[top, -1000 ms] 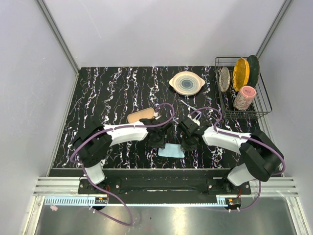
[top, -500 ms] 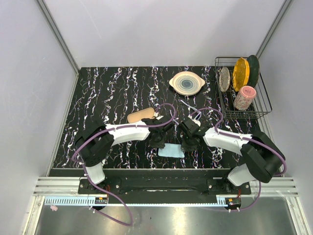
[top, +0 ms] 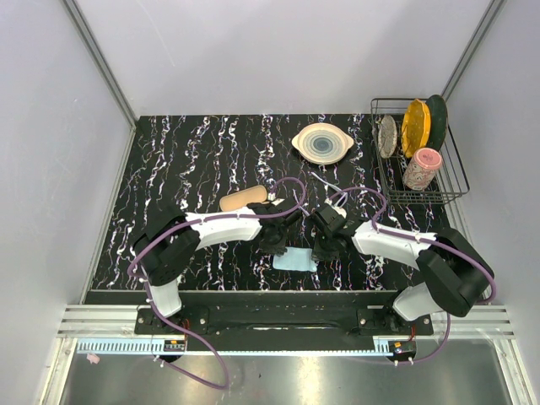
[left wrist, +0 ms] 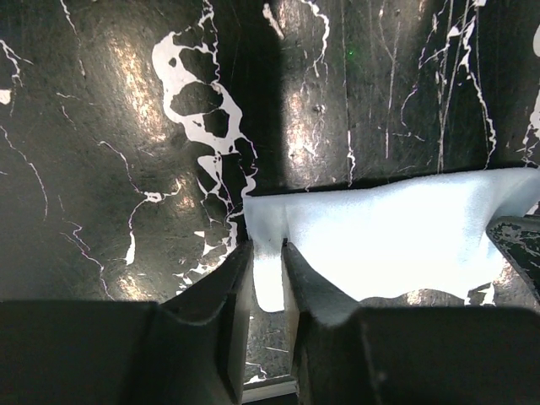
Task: Organize the sunglasses
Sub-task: Pick up the glasses cleaning cloth from the corner of the board.
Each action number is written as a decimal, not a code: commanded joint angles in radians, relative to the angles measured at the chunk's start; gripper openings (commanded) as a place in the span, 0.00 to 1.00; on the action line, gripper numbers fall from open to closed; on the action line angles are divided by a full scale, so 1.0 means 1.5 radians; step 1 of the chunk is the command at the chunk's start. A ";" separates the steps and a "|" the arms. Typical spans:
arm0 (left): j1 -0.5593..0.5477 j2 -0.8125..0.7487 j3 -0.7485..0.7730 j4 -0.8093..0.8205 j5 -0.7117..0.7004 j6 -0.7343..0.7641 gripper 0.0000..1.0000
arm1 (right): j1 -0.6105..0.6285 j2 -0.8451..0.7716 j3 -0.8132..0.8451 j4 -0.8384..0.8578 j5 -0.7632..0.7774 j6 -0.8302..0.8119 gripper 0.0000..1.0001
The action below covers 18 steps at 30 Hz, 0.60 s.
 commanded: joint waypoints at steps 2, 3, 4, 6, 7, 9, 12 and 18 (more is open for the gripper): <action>-0.006 0.038 -0.001 0.008 0.010 -0.007 0.22 | 0.003 0.004 -0.028 -0.011 0.001 0.003 0.07; -0.006 0.040 0.001 0.008 0.012 -0.006 0.21 | 0.003 0.003 -0.029 -0.011 0.002 0.003 0.07; -0.007 0.042 0.001 0.005 0.012 -0.006 0.20 | 0.003 0.002 -0.030 -0.010 0.001 0.003 0.07; -0.006 0.045 0.002 0.003 0.012 -0.006 0.18 | 0.003 0.001 -0.032 -0.010 0.001 0.003 0.07; -0.006 0.046 0.002 0.003 0.012 -0.007 0.17 | 0.003 0.002 -0.032 -0.008 0.001 0.002 0.07; -0.006 0.047 0.001 0.001 0.011 -0.007 0.13 | 0.003 0.000 -0.034 -0.007 -0.001 0.003 0.06; -0.006 0.045 0.000 -0.001 0.007 -0.008 0.07 | 0.003 -0.001 -0.035 -0.005 -0.002 0.003 0.06; -0.006 0.040 0.007 0.000 0.021 0.003 0.00 | 0.003 -0.005 -0.028 -0.003 -0.003 -0.012 0.00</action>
